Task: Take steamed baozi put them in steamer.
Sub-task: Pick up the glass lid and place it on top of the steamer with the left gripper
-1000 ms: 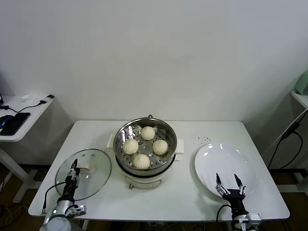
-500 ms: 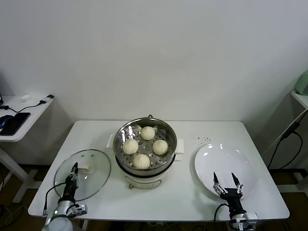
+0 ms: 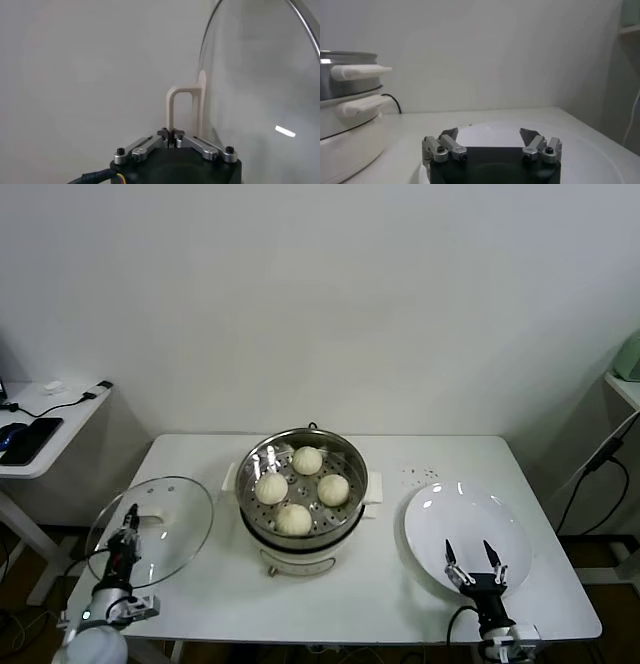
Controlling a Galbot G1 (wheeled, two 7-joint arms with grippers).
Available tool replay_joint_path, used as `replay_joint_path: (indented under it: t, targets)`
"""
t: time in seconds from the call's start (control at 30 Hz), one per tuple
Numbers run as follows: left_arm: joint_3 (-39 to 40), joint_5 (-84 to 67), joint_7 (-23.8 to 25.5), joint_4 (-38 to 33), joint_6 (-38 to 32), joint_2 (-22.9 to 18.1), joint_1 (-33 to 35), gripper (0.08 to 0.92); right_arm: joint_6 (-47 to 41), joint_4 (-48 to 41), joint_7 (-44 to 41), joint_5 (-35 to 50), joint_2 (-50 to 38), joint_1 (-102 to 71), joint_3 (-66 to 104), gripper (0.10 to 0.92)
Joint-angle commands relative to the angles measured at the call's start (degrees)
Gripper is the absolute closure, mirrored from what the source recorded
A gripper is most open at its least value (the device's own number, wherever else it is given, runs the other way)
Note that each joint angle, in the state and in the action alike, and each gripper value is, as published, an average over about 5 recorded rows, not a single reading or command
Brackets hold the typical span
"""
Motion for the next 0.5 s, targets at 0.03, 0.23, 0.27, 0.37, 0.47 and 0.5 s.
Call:
replay_joint_path:
  t: [0.03, 0.23, 0.27, 0.37, 0.47, 0.5]
  targets:
    - [-3.23, -12.89, 12.83, -21.09, 7.54, 8.28, 4.48, 0.863, -0.26, 0.23, 0.61, -0.24, -0.14, -0.03, -0.05, 0.202]
    - [0.66, -11.18, 18.56, -28.25, 13.36, 7.26, 0.97, 0.863, -0.16, -0.31, 0.75, -0.54, -0.11, 0.01, -0.18, 0.203]
    - [1.91, -10.11, 19.35, -28.93, 14.34, 6.70, 0.23, 0.863, -0.12, -0.36, 0.72, -0.57, -0.13, 0.00, -0.20, 0.203]
    - [6.69, -6.85, 21.77, -30.70, 18.01, 5.00, -2.08, 0.863, 0.03, -0.48, 0.65, -0.59, -0.24, -0.02, -0.22, 0.202]
    - [12.76, -1.17, 25.13, -32.62, 22.32, 3.24, -4.99, 0.863, 0.12, -0.56, 0.63, -0.72, -0.28, 0.06, -0.24, 0.203]
    - [14.82, 0.97, 26.26, -33.11, 23.65, 2.64, -6.07, 0.863, 0.13, -0.58, 0.64, -0.83, -0.27, 0.11, -0.28, 0.203]
